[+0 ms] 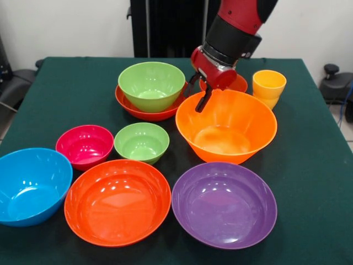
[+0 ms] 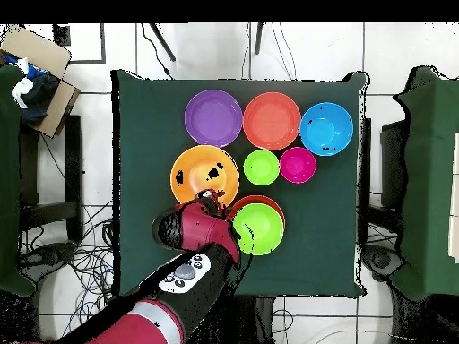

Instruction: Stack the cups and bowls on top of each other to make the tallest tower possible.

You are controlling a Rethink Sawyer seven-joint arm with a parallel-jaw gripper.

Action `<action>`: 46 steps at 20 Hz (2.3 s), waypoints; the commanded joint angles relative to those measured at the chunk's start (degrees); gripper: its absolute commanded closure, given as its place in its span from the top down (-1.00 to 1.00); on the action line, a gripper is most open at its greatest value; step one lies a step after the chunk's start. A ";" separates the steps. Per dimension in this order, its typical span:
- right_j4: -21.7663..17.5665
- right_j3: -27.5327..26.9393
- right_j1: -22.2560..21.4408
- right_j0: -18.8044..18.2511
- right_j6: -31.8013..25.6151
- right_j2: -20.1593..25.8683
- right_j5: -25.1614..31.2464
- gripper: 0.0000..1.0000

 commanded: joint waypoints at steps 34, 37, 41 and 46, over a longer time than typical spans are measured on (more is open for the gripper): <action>-11.88 -4.34 -2.14 -5.59 0.55 12.51 -2.15 1.00; -11.63 -4.60 -1.86 -5.31 0.65 12.13 -1.93 1.00; -11.48 -4.12 -2.27 -5.22 0.81 11.99 -1.31 1.00; -11.90 -3.54 -2.86 -5.48 0.42 11.97 -0.74 1.00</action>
